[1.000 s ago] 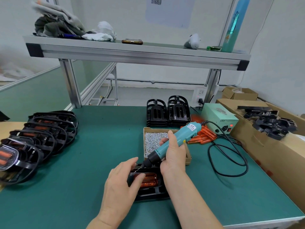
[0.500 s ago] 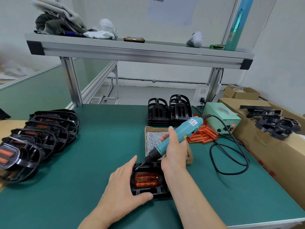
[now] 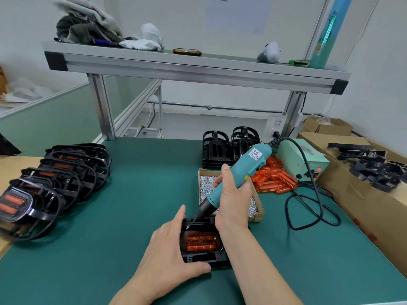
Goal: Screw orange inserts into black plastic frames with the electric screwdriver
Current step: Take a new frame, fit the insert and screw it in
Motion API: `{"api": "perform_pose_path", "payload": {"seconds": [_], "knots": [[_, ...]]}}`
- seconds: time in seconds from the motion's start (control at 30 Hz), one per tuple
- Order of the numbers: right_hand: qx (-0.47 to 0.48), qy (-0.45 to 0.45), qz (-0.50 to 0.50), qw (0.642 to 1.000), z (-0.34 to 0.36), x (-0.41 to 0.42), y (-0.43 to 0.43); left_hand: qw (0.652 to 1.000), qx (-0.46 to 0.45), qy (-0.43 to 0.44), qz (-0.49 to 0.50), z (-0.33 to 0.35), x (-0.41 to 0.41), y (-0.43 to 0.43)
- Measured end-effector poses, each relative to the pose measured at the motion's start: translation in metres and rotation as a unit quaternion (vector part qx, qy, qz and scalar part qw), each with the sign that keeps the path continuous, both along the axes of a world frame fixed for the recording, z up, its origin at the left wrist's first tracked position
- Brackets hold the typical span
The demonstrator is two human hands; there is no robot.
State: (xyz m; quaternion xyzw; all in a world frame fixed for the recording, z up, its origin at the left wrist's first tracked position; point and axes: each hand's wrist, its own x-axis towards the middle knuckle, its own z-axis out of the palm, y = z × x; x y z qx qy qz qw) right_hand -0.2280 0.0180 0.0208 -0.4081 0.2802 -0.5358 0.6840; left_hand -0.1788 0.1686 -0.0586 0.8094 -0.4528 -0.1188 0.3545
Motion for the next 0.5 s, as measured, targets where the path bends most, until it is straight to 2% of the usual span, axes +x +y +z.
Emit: {"api": "perform_pose_path", "payload": {"seconds": [0.5], "knots": [[-0.128,0.011,0.015,0.992,0.012,0.005,0.016,0.999,-0.012,0.039,0.007,0.000,0.000,-0.002]]}}
